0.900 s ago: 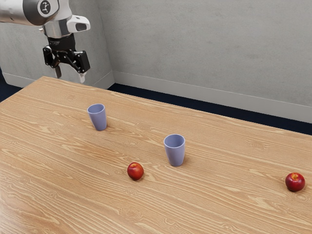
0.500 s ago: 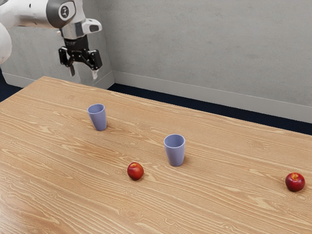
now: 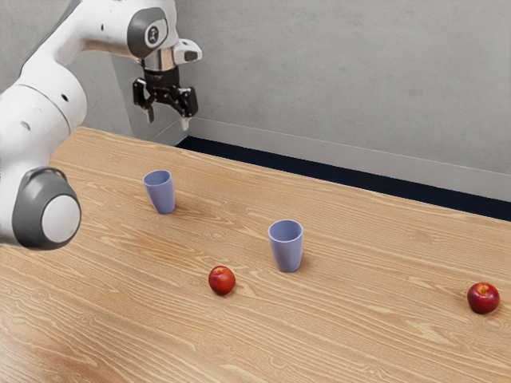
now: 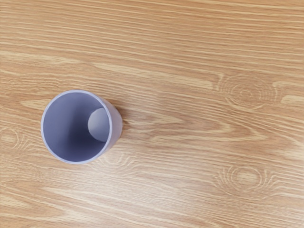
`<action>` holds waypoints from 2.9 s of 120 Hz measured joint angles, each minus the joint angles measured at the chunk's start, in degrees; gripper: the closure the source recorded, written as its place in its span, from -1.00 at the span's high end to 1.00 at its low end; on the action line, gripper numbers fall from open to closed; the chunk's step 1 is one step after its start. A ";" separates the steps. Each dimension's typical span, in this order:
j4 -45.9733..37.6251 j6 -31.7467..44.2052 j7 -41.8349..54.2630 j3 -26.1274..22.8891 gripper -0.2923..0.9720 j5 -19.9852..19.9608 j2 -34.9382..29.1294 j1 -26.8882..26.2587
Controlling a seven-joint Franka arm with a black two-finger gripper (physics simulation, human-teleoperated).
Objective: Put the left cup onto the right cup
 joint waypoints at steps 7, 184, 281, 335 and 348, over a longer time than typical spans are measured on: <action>-0.15 0.67 -0.20 -0.09 0.54 0.50 1.03 -0.25; -16.76 24.07 -0.66 -4.06 0.54 1.64 6.16 8.90; -18.56 30.82 -0.67 -3.77 0.03 1.88 8.73 8.81; -18.60 31.07 -1.41 -3.62 -0.64 1.94 8.27 8.32; -19.45 30.83 -1.55 -3.43 -0.65 2.55 6.23 7.28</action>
